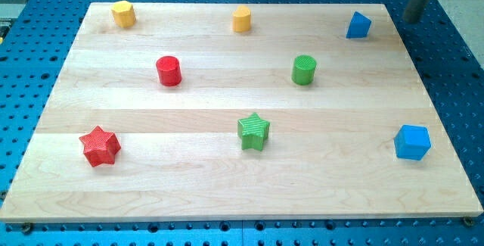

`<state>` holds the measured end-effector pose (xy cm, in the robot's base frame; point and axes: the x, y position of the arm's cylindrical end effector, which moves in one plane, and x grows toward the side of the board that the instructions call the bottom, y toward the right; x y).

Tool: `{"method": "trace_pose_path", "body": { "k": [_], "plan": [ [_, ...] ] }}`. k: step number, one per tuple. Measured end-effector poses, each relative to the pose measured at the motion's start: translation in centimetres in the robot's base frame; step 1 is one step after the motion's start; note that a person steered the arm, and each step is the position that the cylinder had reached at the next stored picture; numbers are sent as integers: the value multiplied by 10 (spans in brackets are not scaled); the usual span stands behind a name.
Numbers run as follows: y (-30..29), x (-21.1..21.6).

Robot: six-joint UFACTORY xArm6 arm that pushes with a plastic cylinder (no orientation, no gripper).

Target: Move the green circle diagonally to the red star

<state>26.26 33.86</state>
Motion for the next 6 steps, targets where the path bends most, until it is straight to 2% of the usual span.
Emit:
{"method": "trace_pose_path", "body": {
  "k": [1, 2, 3, 4, 5, 6],
  "plan": [
    [-8, 80],
    [-95, 96],
    [-181, 94],
    [-196, 126],
    [-240, 137],
    [-215, 89]
  ]
}}
